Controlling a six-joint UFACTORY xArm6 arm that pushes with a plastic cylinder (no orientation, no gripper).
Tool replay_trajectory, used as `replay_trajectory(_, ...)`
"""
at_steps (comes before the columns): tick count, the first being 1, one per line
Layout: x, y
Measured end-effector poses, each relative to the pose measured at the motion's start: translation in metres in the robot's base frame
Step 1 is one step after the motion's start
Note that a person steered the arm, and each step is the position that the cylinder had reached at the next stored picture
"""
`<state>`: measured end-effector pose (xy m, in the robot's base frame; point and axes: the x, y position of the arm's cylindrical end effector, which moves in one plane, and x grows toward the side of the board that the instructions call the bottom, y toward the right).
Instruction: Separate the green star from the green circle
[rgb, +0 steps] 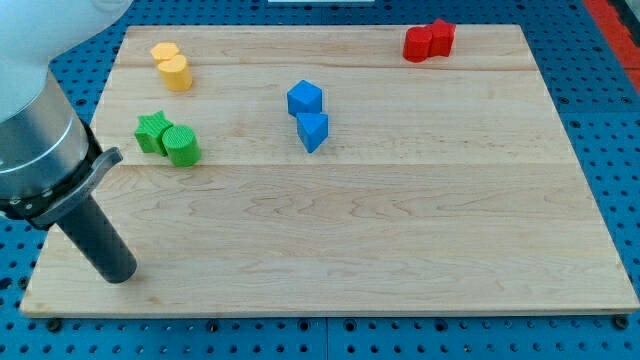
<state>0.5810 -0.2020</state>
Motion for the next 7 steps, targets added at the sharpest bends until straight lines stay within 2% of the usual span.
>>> replay_trajectory(3, -0.001, -0.027)
replay_trajectory(5, -0.018, -0.067)
replay_trajectory(6, -0.051, -0.077)
replay_trajectory(7, -0.097, -0.061)
